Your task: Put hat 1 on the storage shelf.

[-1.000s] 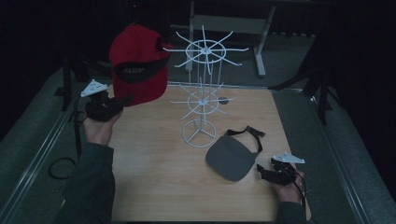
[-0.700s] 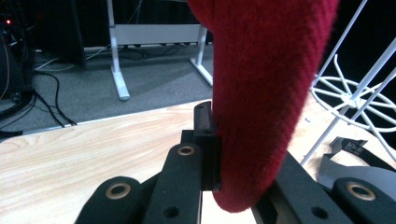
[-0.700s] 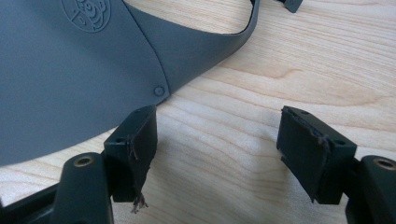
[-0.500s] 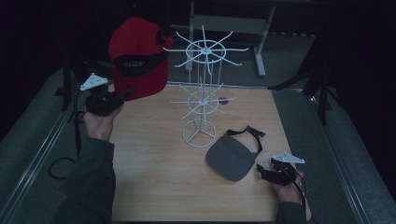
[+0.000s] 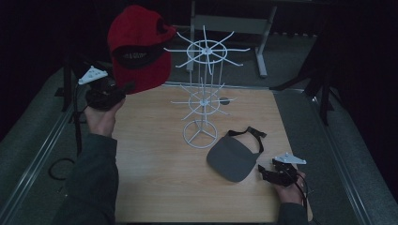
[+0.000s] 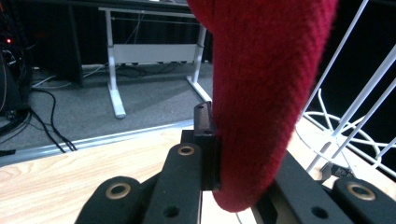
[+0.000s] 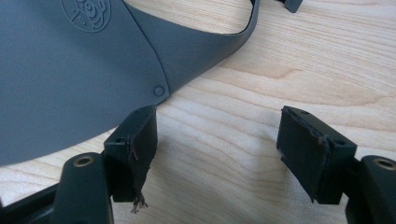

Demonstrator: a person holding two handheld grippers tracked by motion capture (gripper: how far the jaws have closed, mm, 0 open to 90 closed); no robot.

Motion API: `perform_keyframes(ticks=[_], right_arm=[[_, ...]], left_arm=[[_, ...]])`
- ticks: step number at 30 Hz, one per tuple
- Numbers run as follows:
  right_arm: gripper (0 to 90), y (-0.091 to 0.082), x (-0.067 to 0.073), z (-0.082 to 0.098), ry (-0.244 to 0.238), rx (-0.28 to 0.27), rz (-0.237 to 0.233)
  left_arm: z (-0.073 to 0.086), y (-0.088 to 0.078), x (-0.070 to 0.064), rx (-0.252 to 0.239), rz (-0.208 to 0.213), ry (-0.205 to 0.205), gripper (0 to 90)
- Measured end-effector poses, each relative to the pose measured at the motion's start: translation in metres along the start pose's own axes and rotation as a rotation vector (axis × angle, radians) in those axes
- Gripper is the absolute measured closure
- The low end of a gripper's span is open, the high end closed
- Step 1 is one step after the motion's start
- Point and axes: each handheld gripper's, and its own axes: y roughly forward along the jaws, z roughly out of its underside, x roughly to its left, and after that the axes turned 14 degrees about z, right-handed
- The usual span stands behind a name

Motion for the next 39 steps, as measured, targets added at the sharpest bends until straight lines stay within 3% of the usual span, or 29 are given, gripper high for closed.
perform_keyframes(ticks=[6,18,22,28,33,37,39], right_arm=[[28.9,0.0,0.0,0.0,0.0,0.0,0.0],[28.9,0.0,0.0,0.0,0.0,0.0,0.0],[28.9,0.0,0.0,0.0,-0.001,0.0,0.0],[28.9,0.0,0.0,0.0,-0.001,-0.001,0.0],[28.9,0.0,0.0,0.0,0.0,0.0,0.0],[28.9,0.0,0.0,0.0,0.0,0.0,0.0],[28.9,0.0,0.0,0.0,-0.001,0.0,0.0]], left_arm=[[-0.002,0.002,-0.002,-0.039,0.022,-0.019,86.0],[-0.003,0.007,-0.005,-0.056,0.056,-0.026,86.0],[-0.006,0.008,-0.008,-0.051,0.065,-0.011,85.9],[-0.006,0.013,-0.014,-0.016,0.081,0.027,85.9],[0.0,0.018,-0.014,0.013,0.081,0.031,85.9],[0.007,0.02,-0.012,0.035,0.065,0.032,85.9],[0.011,0.02,-0.012,0.058,0.041,0.05,85.9]])
